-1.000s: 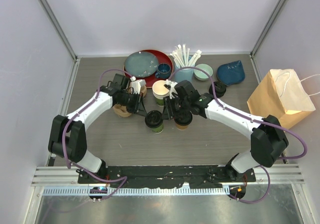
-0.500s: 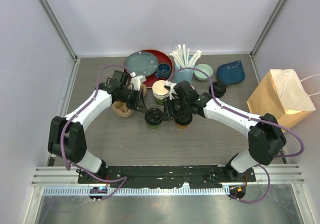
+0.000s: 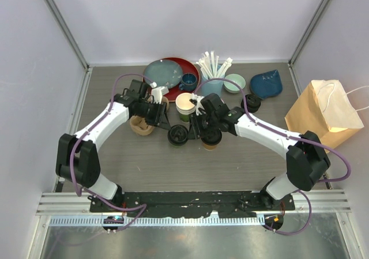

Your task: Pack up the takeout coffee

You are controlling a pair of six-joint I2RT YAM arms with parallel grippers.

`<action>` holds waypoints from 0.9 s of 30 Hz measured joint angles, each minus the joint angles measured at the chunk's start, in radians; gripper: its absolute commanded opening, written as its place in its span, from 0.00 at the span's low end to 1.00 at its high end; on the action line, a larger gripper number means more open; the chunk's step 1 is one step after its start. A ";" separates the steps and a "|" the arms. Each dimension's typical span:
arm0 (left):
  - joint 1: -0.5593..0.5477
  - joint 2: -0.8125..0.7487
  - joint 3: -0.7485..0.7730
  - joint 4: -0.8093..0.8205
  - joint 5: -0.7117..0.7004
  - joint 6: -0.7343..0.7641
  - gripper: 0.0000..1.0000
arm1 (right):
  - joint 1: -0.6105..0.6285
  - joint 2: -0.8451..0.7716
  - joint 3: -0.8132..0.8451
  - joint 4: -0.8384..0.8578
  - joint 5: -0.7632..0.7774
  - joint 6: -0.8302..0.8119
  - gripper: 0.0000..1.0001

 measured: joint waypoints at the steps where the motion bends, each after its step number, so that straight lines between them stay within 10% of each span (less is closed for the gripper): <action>1: 0.000 0.002 0.002 0.000 -0.002 0.000 0.37 | 0.000 0.000 0.000 0.000 0.000 -0.001 0.39; 27: 0.035 0.004 0.070 -0.023 -0.088 0.062 0.47 | -0.004 0.149 0.300 -0.050 0.006 -0.226 0.57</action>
